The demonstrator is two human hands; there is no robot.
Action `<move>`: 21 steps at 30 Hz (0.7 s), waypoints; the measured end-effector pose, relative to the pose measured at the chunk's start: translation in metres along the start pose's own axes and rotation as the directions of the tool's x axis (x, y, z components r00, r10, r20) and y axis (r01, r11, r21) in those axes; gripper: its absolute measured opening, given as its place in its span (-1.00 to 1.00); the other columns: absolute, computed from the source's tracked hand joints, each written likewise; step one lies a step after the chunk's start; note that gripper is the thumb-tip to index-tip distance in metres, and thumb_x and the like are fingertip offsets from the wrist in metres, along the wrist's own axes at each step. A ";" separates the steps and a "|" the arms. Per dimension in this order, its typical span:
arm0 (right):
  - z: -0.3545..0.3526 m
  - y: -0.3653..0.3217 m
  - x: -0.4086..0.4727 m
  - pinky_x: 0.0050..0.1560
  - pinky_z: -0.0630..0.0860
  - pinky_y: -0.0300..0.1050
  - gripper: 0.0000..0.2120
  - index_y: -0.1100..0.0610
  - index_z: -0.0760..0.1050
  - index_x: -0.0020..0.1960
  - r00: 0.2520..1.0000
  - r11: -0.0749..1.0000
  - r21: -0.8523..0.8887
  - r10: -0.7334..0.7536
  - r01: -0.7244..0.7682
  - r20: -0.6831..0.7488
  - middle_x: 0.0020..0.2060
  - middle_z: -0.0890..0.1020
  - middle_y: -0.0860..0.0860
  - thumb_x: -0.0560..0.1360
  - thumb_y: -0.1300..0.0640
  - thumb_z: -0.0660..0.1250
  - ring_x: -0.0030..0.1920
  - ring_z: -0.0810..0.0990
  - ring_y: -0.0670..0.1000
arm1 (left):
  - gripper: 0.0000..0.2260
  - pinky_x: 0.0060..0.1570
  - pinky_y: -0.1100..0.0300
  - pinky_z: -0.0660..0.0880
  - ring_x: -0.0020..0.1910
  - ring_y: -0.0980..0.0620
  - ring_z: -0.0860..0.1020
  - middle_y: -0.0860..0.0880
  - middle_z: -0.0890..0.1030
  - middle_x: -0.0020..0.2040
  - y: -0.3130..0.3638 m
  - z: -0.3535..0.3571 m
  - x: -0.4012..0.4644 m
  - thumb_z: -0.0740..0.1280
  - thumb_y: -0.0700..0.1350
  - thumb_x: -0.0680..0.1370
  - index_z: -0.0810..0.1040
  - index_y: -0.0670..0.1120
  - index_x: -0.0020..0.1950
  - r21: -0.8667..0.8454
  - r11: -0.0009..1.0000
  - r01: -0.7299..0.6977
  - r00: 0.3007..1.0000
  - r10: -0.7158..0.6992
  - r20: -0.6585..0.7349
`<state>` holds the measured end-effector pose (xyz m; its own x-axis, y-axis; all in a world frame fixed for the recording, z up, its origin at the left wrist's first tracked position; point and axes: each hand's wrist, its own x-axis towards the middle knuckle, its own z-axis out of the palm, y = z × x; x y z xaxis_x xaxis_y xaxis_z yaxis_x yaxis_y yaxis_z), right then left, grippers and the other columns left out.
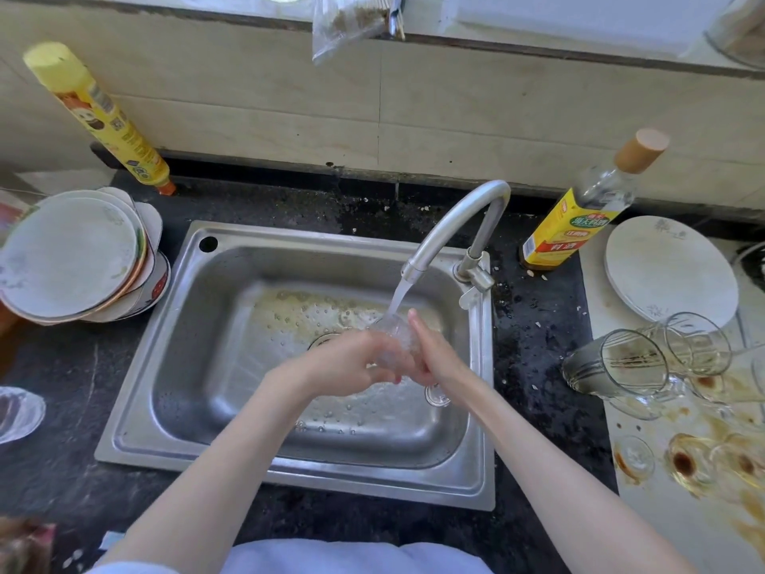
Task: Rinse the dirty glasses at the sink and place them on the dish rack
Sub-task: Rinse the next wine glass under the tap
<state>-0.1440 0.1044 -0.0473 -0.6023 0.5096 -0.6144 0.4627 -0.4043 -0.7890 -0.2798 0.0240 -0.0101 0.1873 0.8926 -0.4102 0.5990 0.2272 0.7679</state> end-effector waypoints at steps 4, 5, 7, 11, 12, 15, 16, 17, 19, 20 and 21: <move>-0.007 -0.003 -0.001 -0.58 0.18 -0.42 -0.40 0.02 0.54 -0.36 0.999 1.000 0.020 -0.016 0.015 0.047 -0.65 0.37 -0.14 0.63 -0.16 -0.10 -0.65 0.26 -0.21 | -0.88 -0.16 0.52 0.38 -0.25 0.36 0.54 0.15 0.63 -0.22 0.004 -0.006 0.009 0.43 -0.25 0.44 0.68 -0.04 -0.13 -0.102 0.993 0.055 0.988 -0.070 -0.141; -0.007 -0.003 -0.003 -0.55 0.22 -0.42 -0.51 0.11 0.54 -0.13 0.998 0.999 0.042 -0.031 0.028 0.059 -0.55 0.42 -0.15 0.62 -0.15 -0.04 -0.61 0.32 -0.22 | -0.90 -0.20 0.48 0.38 -0.29 0.31 0.53 0.14 0.62 -0.26 0.004 -0.004 0.010 0.46 -0.23 0.42 0.65 -0.03 -0.20 -0.129 0.989 0.069 0.971 -0.096 -0.218; -0.006 0.001 -0.002 -0.48 0.25 -0.39 -0.61 0.15 0.42 0.22 0.995 0.997 0.056 -0.061 0.057 0.073 -0.34 0.47 -0.11 0.60 -0.11 0.09 -0.54 0.37 -0.23 | -0.84 -0.26 0.37 0.38 -0.31 0.18 0.50 0.12 0.56 -0.32 0.001 0.003 0.015 0.48 -0.20 0.41 0.53 -0.02 -0.26 -0.183 0.979 0.096 0.933 -0.152 -0.326; -0.004 0.001 -0.003 -0.56 0.10 -0.32 -0.53 0.10 0.49 0.05 0.994 0.998 0.024 -0.062 0.060 0.095 -0.40 0.45 0.01 0.60 -0.19 -0.05 -0.57 0.23 -0.16 | -0.89 -0.19 0.35 0.44 -0.22 0.24 0.54 0.09 0.59 -0.16 0.000 0.002 0.013 0.36 -0.22 0.51 0.51 -0.05 -0.01 -0.168 0.983 0.075 0.987 -0.097 -0.125; -0.003 0.002 -0.003 -0.55 0.06 -0.29 -0.47 0.07 0.52 -0.09 0.996 0.999 0.006 -0.032 0.032 0.085 -0.50 0.40 0.00 0.61 -0.20 -0.12 -0.58 0.20 -0.13 | -0.85 -0.17 0.41 0.44 -0.20 0.34 0.53 0.11 0.61 -0.11 0.000 -0.002 0.012 0.31 -0.27 0.53 0.54 -0.05 0.02 -0.140 0.987 0.077 0.997 -0.077 0.001; -0.001 0.001 -0.005 -0.53 0.07 -0.24 -0.35 0.22 0.51 -0.10 0.997 0.999 -0.034 0.031 -0.029 0.066 -0.62 0.34 -0.03 0.62 -0.18 -0.21 -0.64 0.19 -0.13 | -0.75 0.05 0.35 0.49 -0.05 0.27 0.59 0.12 0.67 -0.08 -0.003 -0.008 0.012 0.32 -0.34 0.50 0.66 -0.02 -0.04 -0.158 0.979 0.129 0.987 -0.110 0.121; 0.000 0.001 -0.004 -0.55 0.10 -0.26 -0.33 0.28 0.50 -0.02 0.997 0.999 -0.033 0.034 -0.032 0.067 -0.63 0.37 -0.05 0.62 -0.18 -0.21 -0.64 0.22 -0.15 | -0.76 0.03 0.34 0.50 -0.07 0.23 0.61 0.12 0.68 -0.13 -0.004 -0.008 0.013 0.36 -0.33 0.48 0.66 0.02 -0.11 -0.177 0.973 0.146 0.989 -0.137 0.060; 0.002 -0.002 -0.005 -0.55 0.15 -0.30 -0.35 0.29 0.51 0.02 0.998 0.999 -0.041 0.015 -0.012 0.064 -0.59 0.42 -0.09 0.62 -0.16 -0.19 -0.62 0.27 -0.17 | -0.77 -0.05 0.36 0.50 -0.15 0.22 0.61 0.12 0.67 -0.19 -0.004 -0.007 0.014 0.40 -0.32 0.45 0.64 0.03 -0.17 -0.193 0.969 0.155 0.987 -0.161 -0.018; 0.006 -0.006 -0.006 -0.51 0.25 -0.37 -0.56 0.11 0.50 0.03 0.993 0.993 -0.066 -0.092 0.097 0.072 -0.35 0.51 -0.13 0.63 -0.12 -0.06 -0.49 0.39 -0.22 | -0.80 -0.28 0.43 0.43 -0.32 0.25 0.55 0.10 0.61 -0.30 -0.006 -0.001 0.015 0.44 -0.29 0.43 0.54 -0.01 -0.25 -0.245 0.956 0.160 0.964 -0.205 -0.169; 0.008 -0.004 -0.004 -0.49 0.27 -0.38 -0.66 0.05 0.48 0.02 0.986 0.987 -0.062 -0.143 0.149 0.087 -0.26 0.50 -0.12 0.62 -0.12 0.02 -0.44 0.41 -0.23 | -0.78 -0.33 0.43 0.38 -0.37 0.26 0.50 0.10 0.56 -0.33 -0.007 0.003 0.015 0.45 -0.27 0.43 0.47 -0.02 -0.25 -0.277 0.948 0.157 0.947 -0.224 -0.229; 0.010 -0.005 -0.004 -0.48 0.26 -0.38 -0.69 0.05 0.47 0.01 0.981 0.984 -0.039 -0.167 0.172 0.098 -0.24 0.50 -0.11 0.60 -0.13 0.07 -0.42 0.40 -0.22 | -0.78 -0.33 0.41 0.36 -0.38 0.25 0.47 0.09 0.53 -0.32 -0.006 0.005 0.014 0.44 -0.25 0.44 0.44 -0.01 -0.23 -0.307 0.941 0.142 0.937 -0.227 -0.264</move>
<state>-0.1502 0.0966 -0.0407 -0.7323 0.4928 -0.4701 0.3772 -0.2812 -0.8824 -0.2768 0.0327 -0.0234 -0.1665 0.8878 -0.4290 0.3513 0.4599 0.8155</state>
